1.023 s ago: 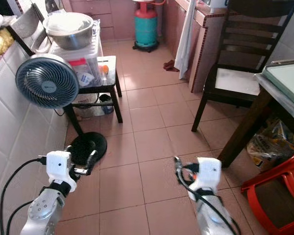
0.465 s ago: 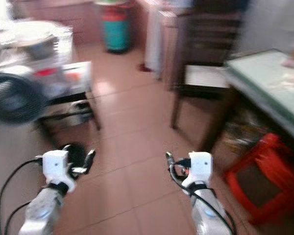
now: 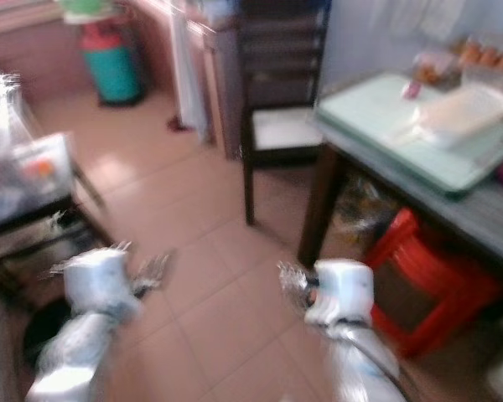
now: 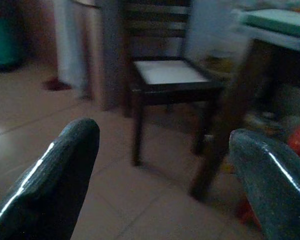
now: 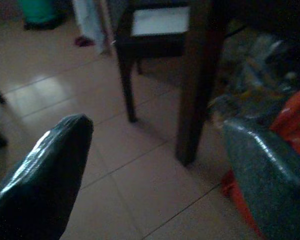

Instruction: Setting the table

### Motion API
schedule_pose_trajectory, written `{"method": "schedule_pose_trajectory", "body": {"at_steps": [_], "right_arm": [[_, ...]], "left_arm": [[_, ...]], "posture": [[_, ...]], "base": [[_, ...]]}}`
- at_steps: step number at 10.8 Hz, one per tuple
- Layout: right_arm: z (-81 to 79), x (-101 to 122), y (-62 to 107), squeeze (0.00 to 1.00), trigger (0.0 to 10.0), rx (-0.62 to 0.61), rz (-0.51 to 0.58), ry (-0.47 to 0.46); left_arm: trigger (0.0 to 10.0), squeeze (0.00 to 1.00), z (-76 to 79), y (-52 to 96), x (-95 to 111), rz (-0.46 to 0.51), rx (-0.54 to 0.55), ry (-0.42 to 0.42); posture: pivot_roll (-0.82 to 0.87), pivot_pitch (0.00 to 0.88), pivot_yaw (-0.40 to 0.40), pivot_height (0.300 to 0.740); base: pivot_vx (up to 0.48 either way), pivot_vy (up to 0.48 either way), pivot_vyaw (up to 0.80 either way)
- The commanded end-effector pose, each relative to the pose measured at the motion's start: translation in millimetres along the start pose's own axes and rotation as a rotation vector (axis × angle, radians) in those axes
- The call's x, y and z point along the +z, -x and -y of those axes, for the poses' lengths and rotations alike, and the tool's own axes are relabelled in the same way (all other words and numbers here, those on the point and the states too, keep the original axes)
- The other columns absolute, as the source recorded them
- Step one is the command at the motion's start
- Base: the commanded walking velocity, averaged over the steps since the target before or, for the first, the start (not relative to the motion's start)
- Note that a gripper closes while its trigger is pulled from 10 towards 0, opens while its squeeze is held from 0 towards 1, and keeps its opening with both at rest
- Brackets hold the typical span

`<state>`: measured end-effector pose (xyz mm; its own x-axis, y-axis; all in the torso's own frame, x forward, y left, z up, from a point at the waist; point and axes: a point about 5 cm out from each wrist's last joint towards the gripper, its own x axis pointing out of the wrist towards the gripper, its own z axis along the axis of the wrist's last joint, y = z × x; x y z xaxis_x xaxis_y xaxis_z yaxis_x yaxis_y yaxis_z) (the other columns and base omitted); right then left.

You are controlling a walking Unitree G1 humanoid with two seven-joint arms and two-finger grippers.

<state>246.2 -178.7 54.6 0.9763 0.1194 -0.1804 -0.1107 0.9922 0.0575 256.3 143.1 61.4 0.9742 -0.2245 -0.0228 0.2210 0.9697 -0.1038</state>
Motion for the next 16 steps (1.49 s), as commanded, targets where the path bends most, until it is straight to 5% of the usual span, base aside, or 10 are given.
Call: {"method": "schedule_pose_trajectory", "body": {"at_steps": [1,6,11,16], "right_arm": [[-11.7,4.8,-2.4,0.0,10.0,0.033,0.026,-0.014],[-10.5,3.6,1.0,0.0,10.0,0.034,0.02,-0.016],[-8.4,1.9,0.8,0.0,10.0,0.027,0.005,-0.028],[-5.2,1.0,-0.5,0.0,10.0,0.012,-0.004,-0.036]], "left_arm": [[10.0,0.0,-15.7,9.2,-5.2,-0.03,0.043,-0.023],[10.0,0.0,-15.9,12.6,-11.6,-0.068,0.057,-0.021],[10.0,0.0,-23.6,13.1,-16.4,-0.131,0.13,-0.068],[10.0,0.0,-21.8,10.3,-15.5,-0.147,0.144,-0.096]], "posture": [[-0.08,0.103,0.038,0.74],[-0.08,0.112,0.026,0.74],[-0.07,0.11,0.015,0.74],[-0.07,0.107,0.019,0.74]], "base": [[0.356,0.0,-0.8],[0.182,0.0,-0.75],[0.0,0.0,0.0],[-0.373,0.0,0.0]]}}
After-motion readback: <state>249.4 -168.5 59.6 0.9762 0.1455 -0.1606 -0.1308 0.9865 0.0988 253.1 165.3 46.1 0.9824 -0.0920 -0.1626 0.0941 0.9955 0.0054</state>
